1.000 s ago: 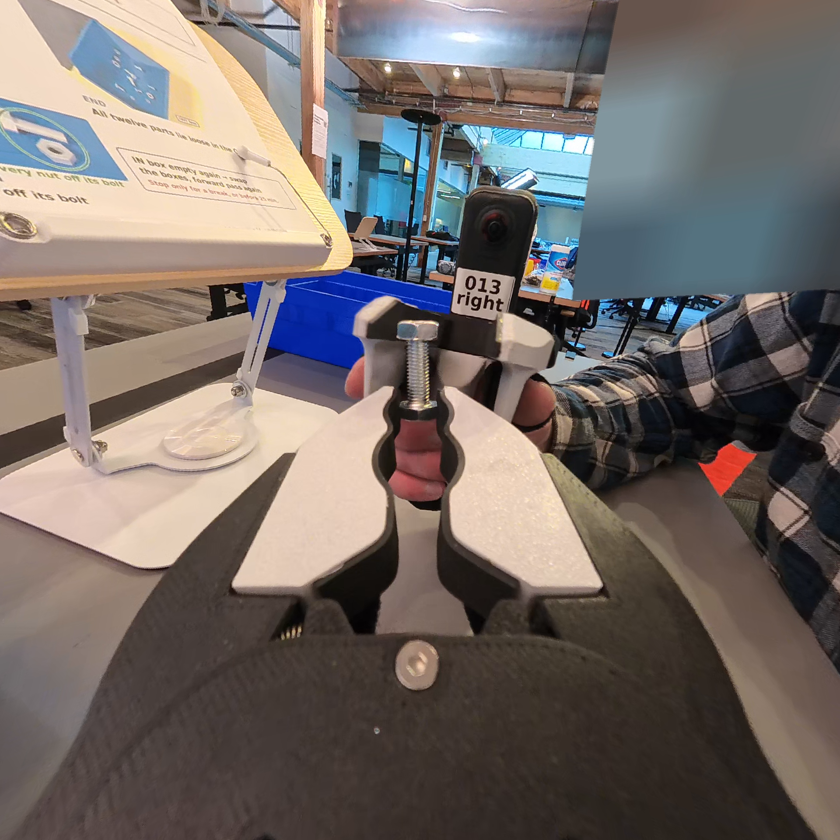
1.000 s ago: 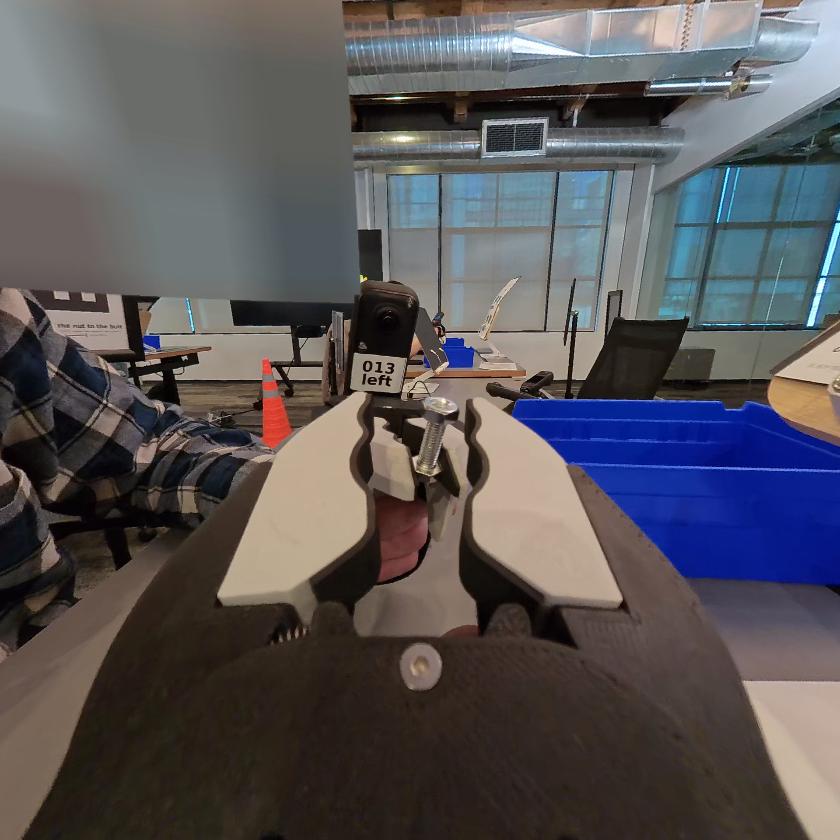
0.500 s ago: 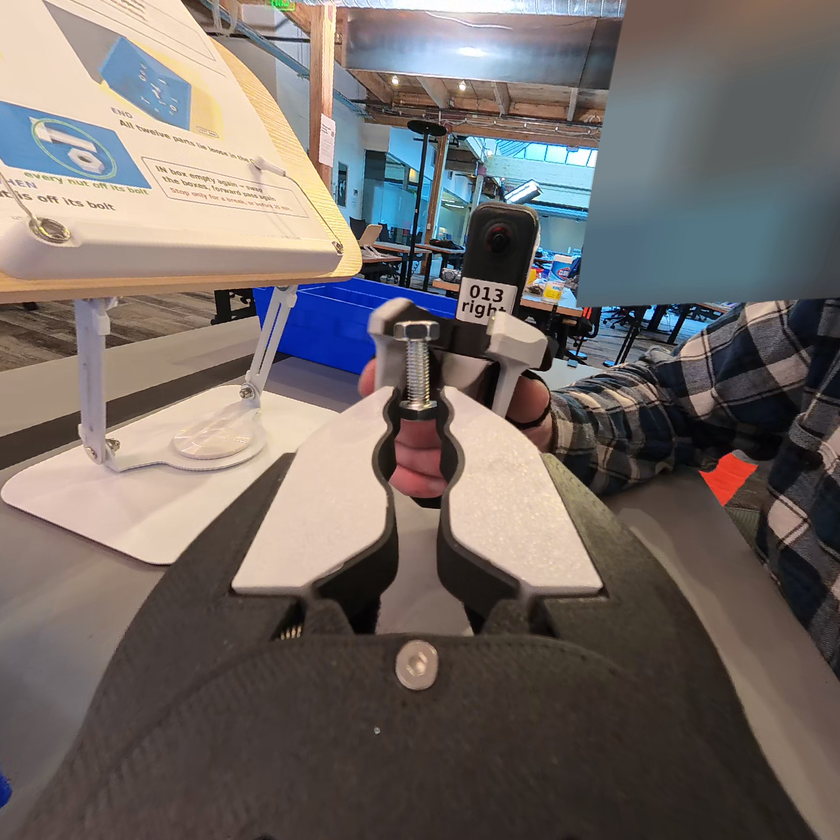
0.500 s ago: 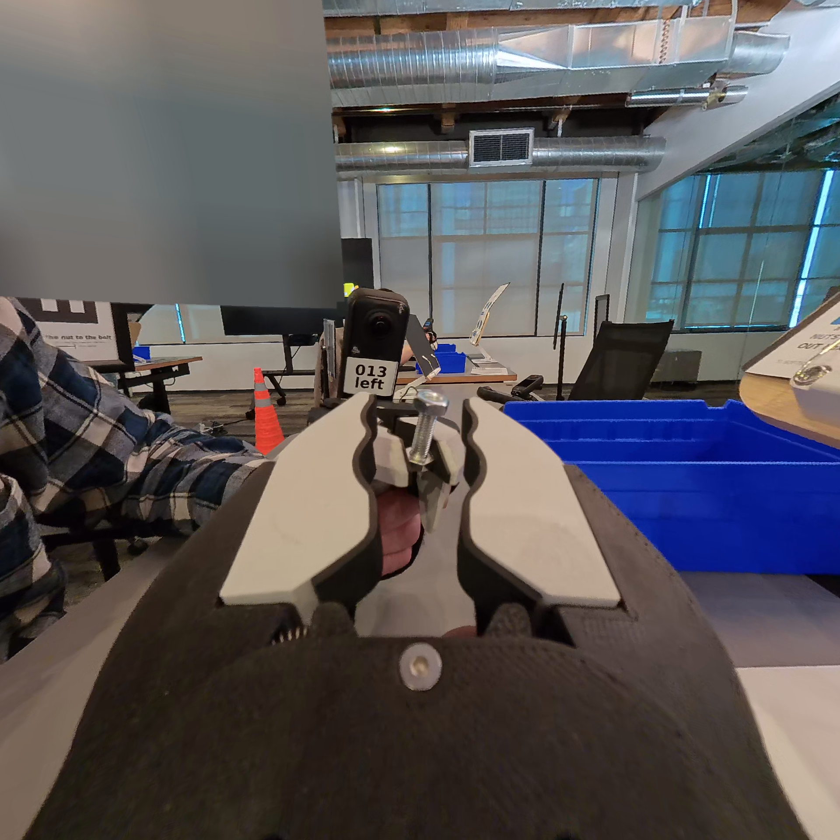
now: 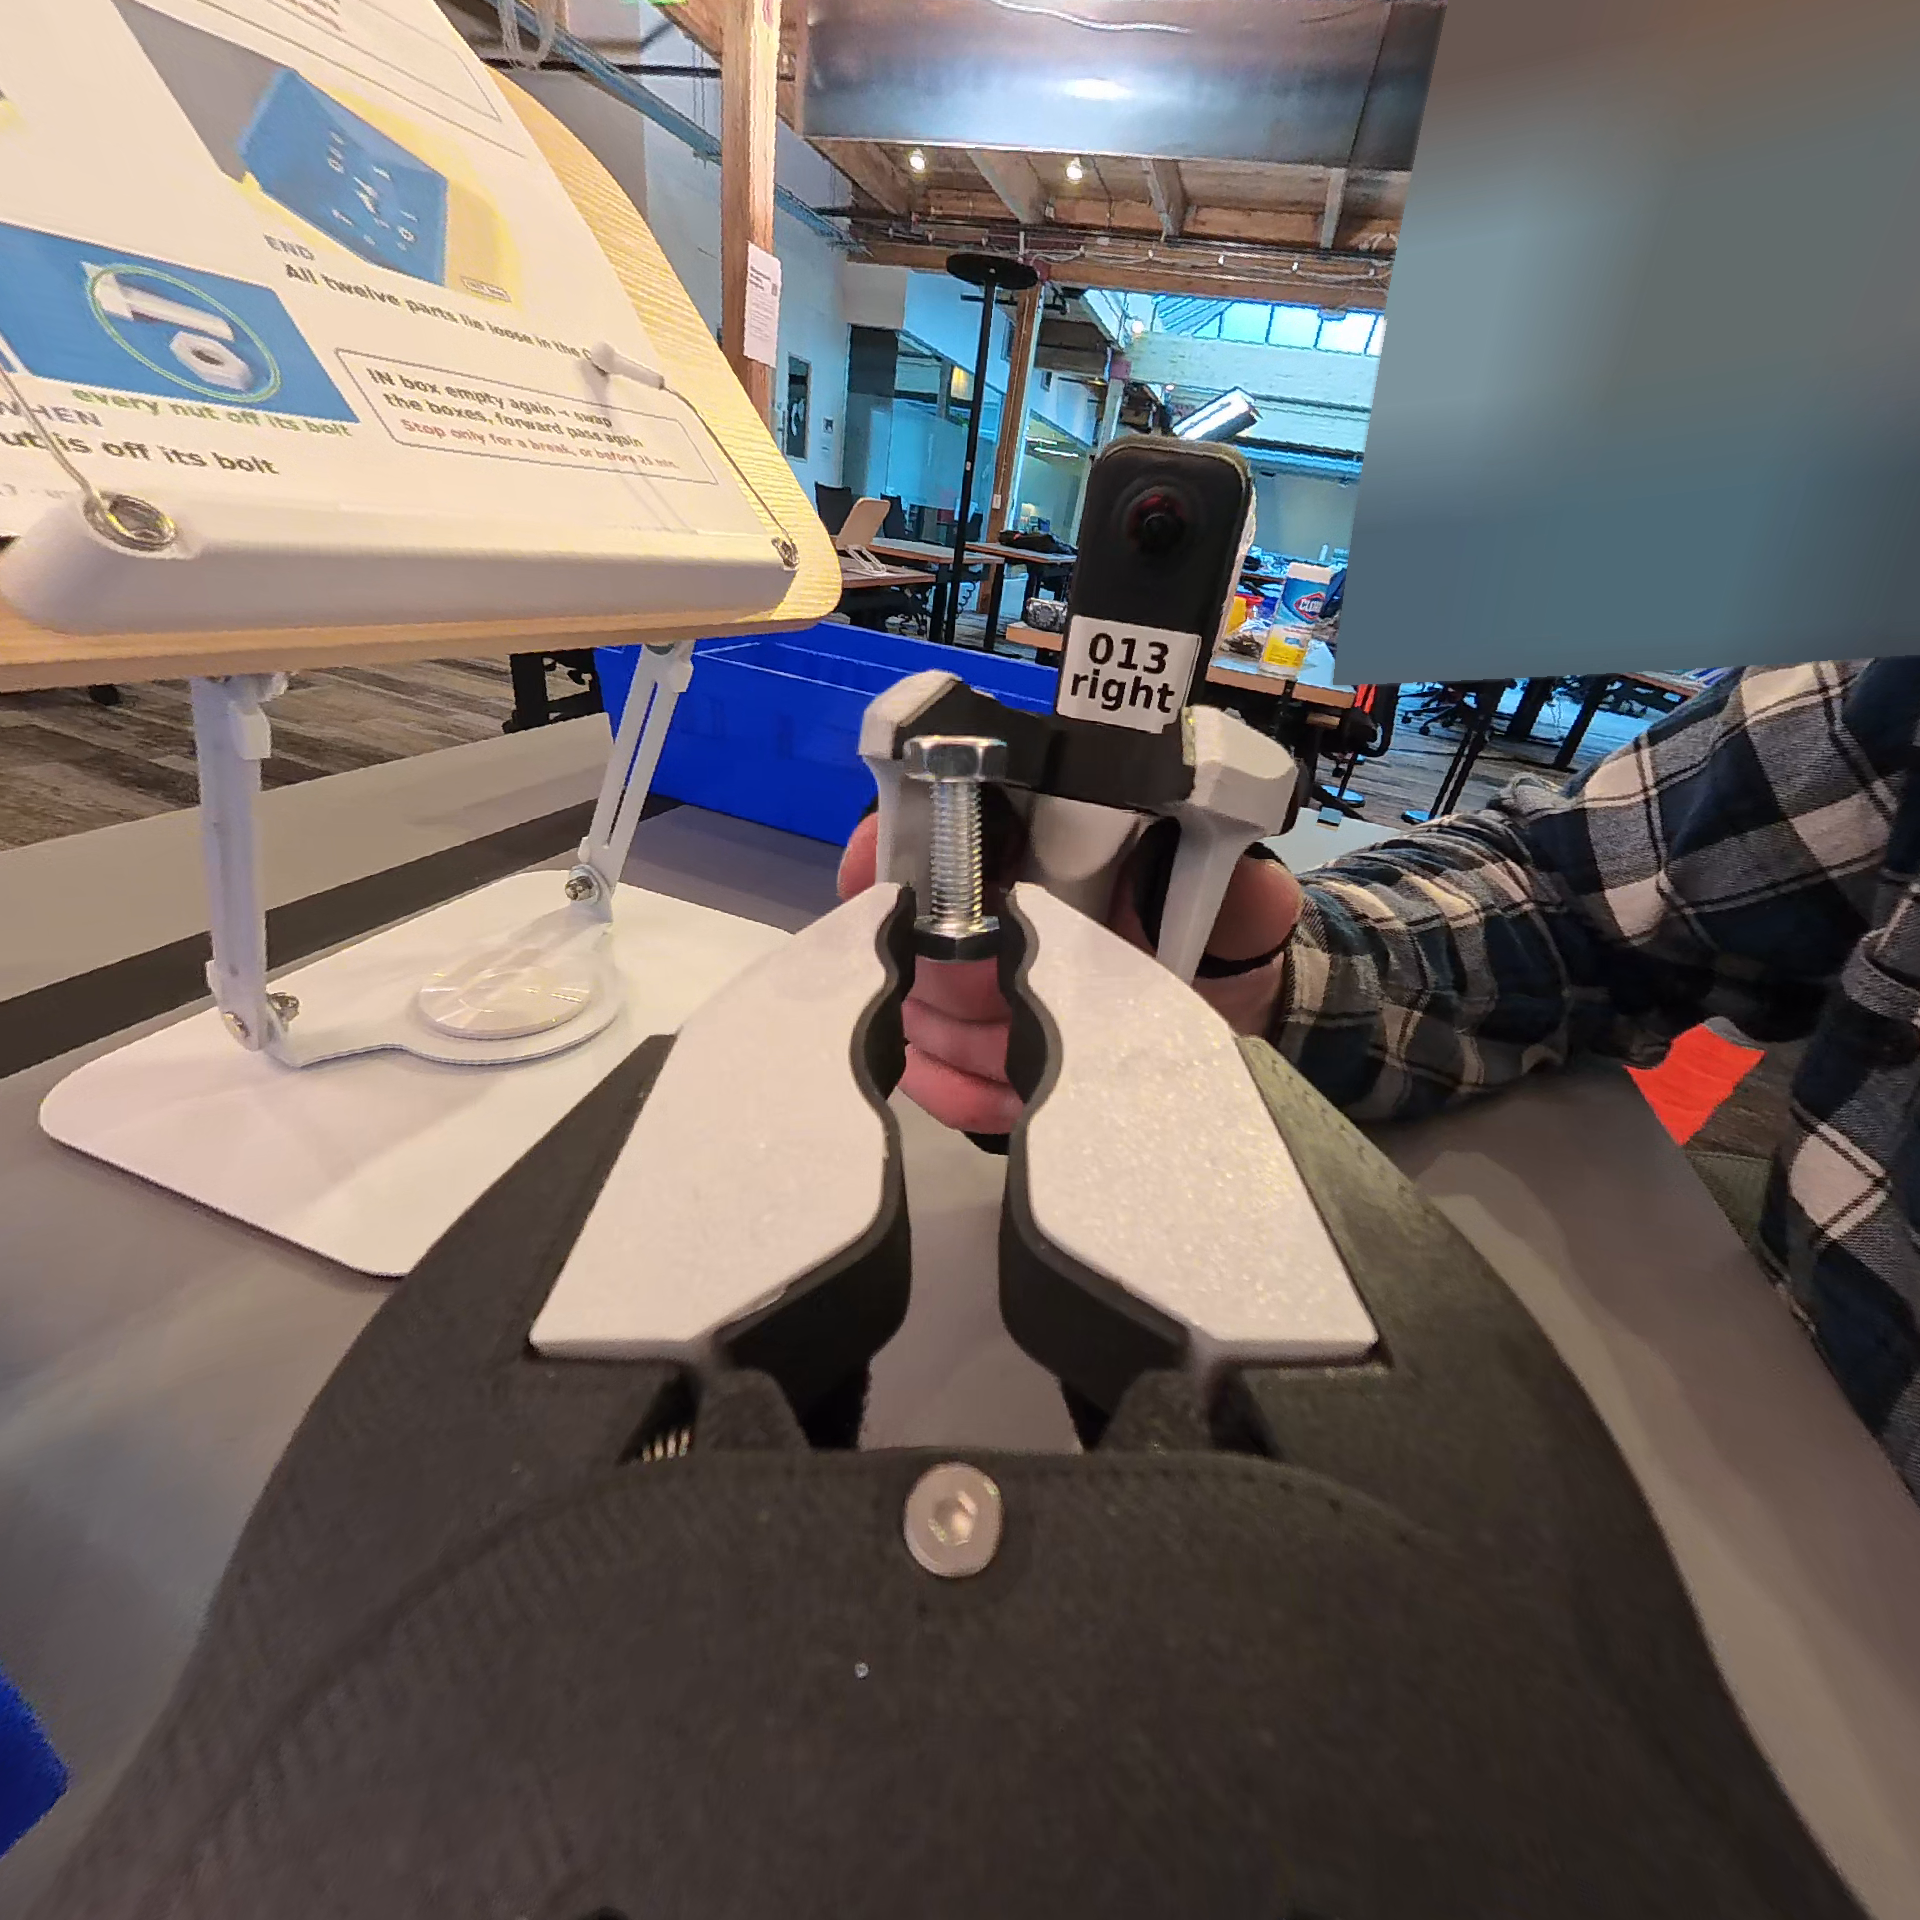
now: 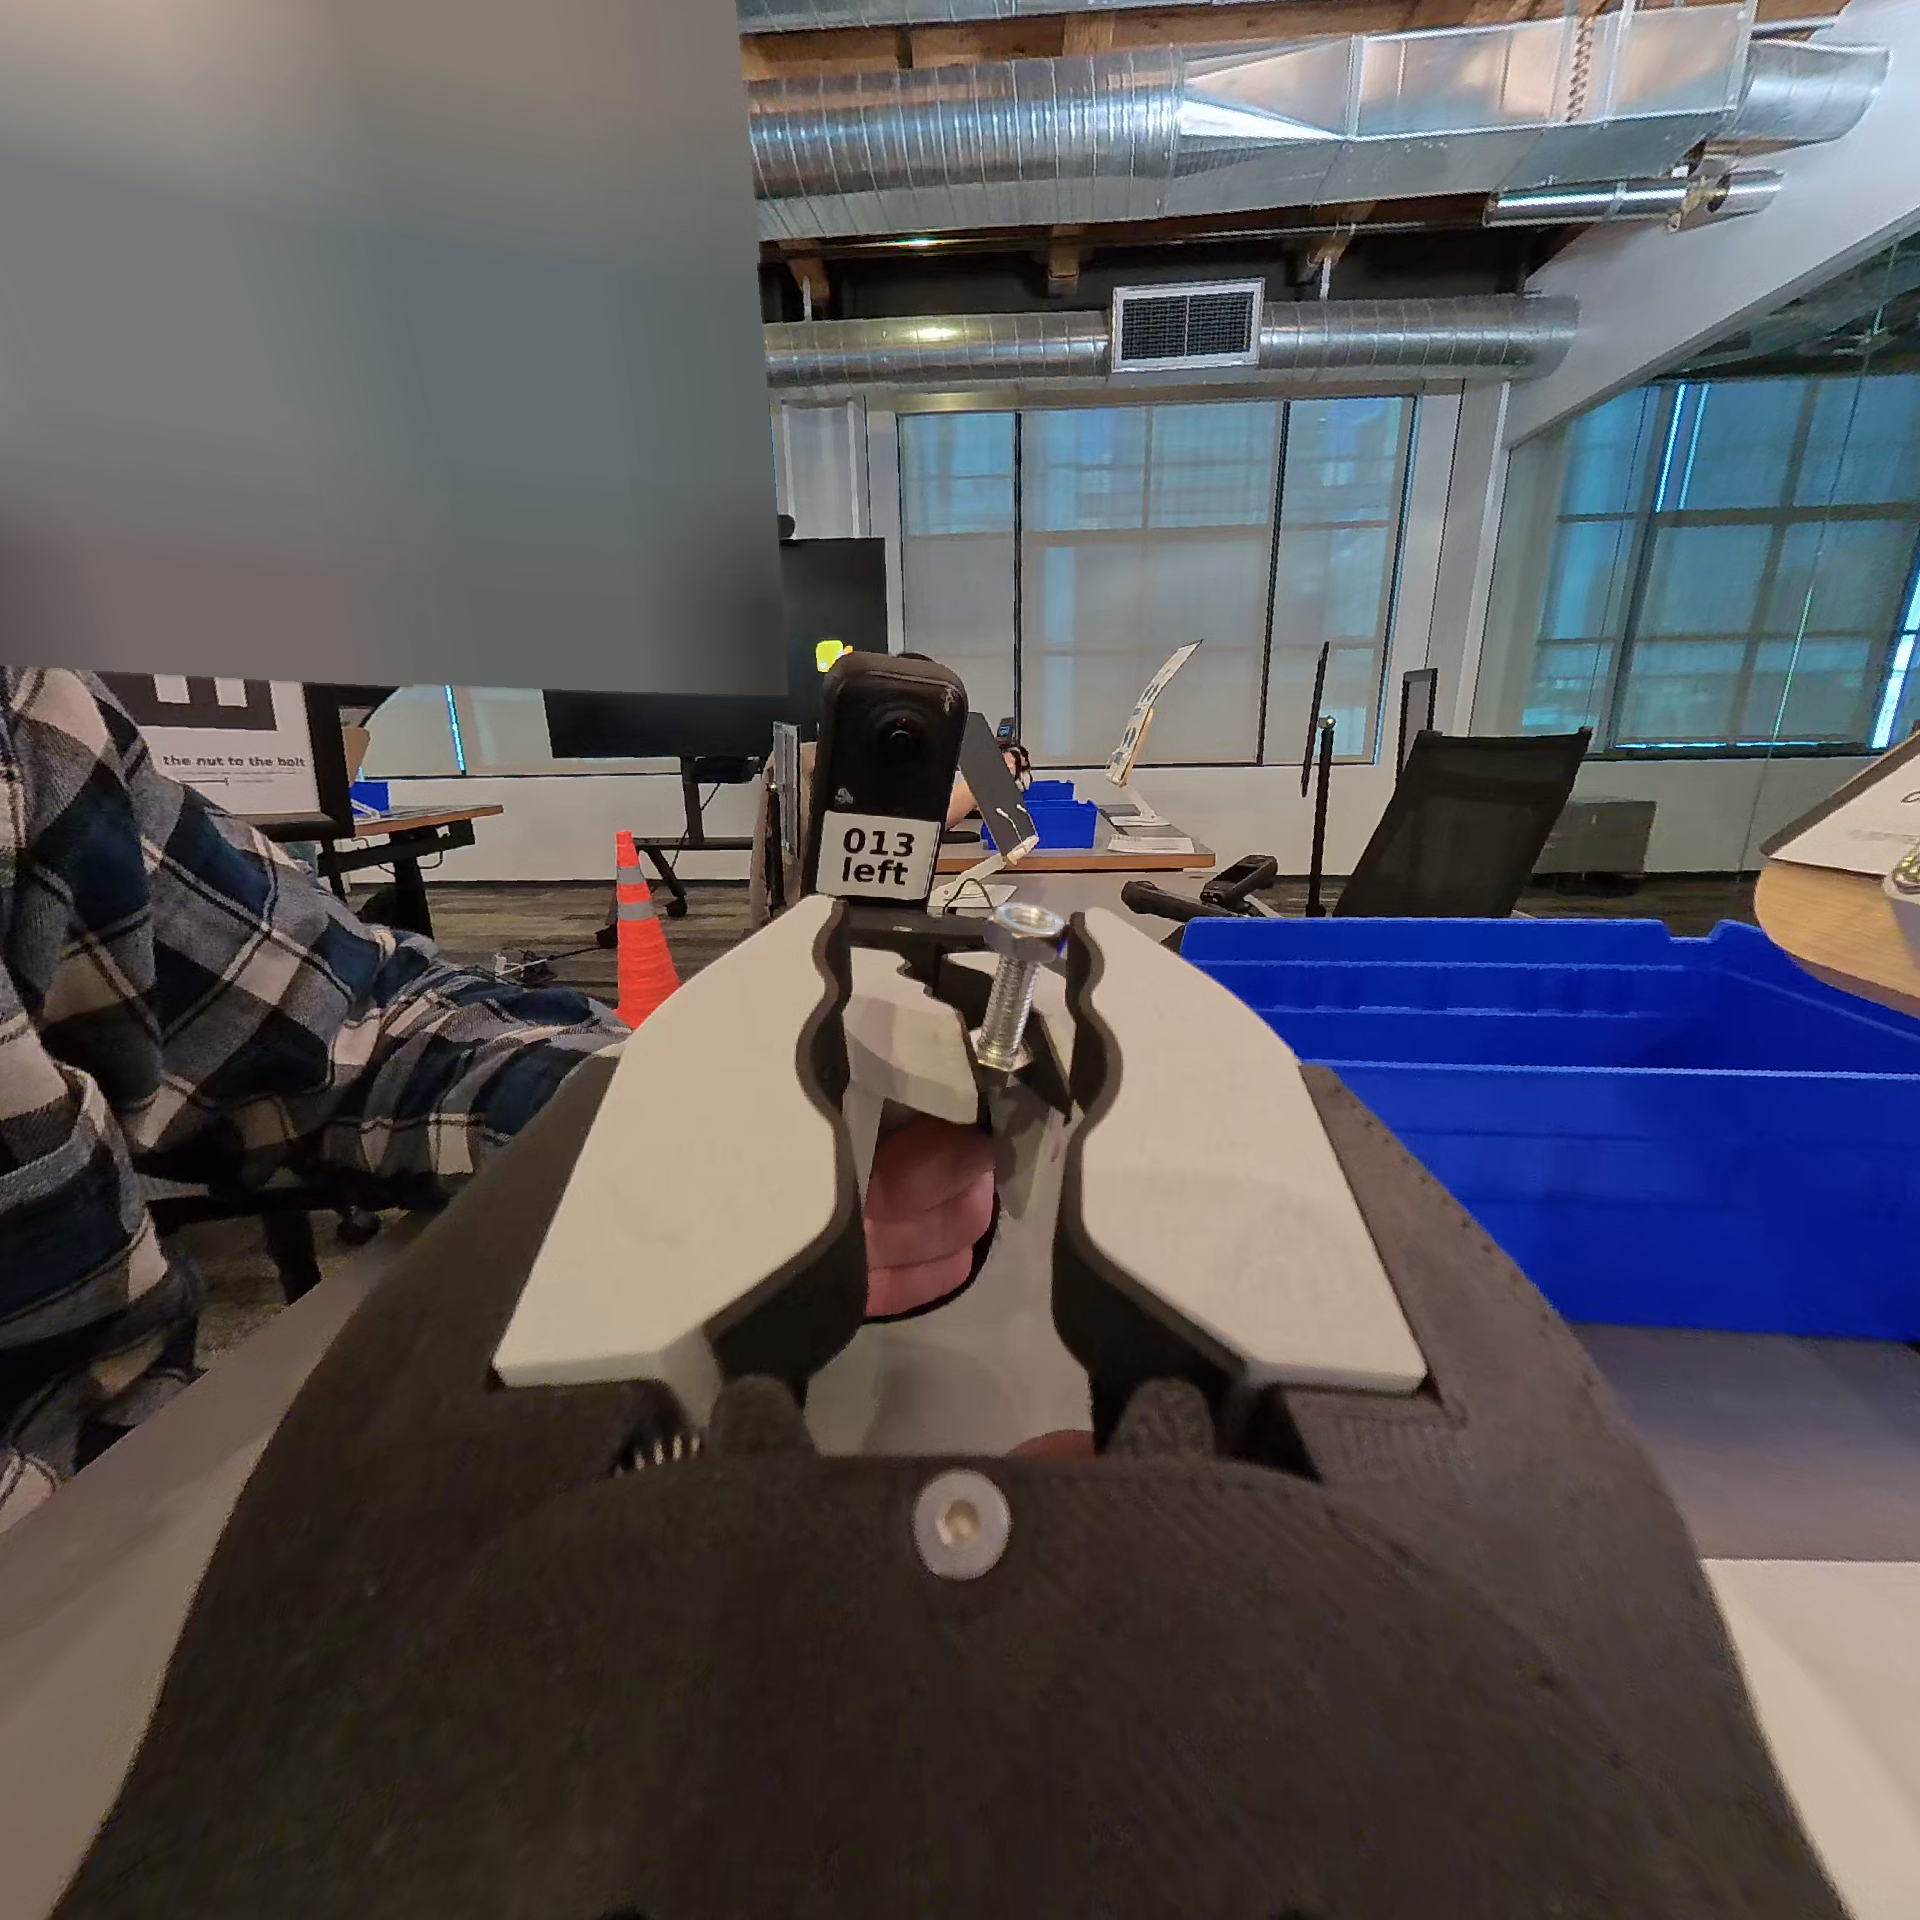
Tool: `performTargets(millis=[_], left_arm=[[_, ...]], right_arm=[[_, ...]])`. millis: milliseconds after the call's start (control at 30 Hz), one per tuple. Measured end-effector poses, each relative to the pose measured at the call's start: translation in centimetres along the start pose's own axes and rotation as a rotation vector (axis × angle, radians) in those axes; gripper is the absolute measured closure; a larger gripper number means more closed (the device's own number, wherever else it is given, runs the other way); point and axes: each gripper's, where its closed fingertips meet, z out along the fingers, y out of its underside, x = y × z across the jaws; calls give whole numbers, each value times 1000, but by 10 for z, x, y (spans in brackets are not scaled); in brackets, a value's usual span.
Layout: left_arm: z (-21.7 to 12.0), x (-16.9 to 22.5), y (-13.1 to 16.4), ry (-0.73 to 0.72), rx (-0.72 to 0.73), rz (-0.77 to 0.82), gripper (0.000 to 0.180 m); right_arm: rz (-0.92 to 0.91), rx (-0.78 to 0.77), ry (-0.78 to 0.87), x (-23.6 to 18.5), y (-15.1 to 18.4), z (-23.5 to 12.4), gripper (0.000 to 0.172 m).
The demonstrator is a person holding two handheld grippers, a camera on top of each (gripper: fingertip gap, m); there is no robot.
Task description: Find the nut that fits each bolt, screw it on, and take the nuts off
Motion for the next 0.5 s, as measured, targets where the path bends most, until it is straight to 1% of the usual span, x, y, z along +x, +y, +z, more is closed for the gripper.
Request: performTargets(millis=[100,167,200,300,500], left_arm=[[-1,-1,-2,-4,6,0,166],[-1,-2,-1,-4,5,-2,166],[-1,-1,-1,1,3,-4,166],[2,2,3,12,-14,4,166],[4,2,6,9,-28,9,166]], right_arm=[[-3,14,0,1,-1,-3,138],[1,35,1,3,-4,-6,139],[5,38,7,5,-4,-6,137],[24,19,27,8,-1,-4,121],[22,-18,-38,-5,6,4,121]])
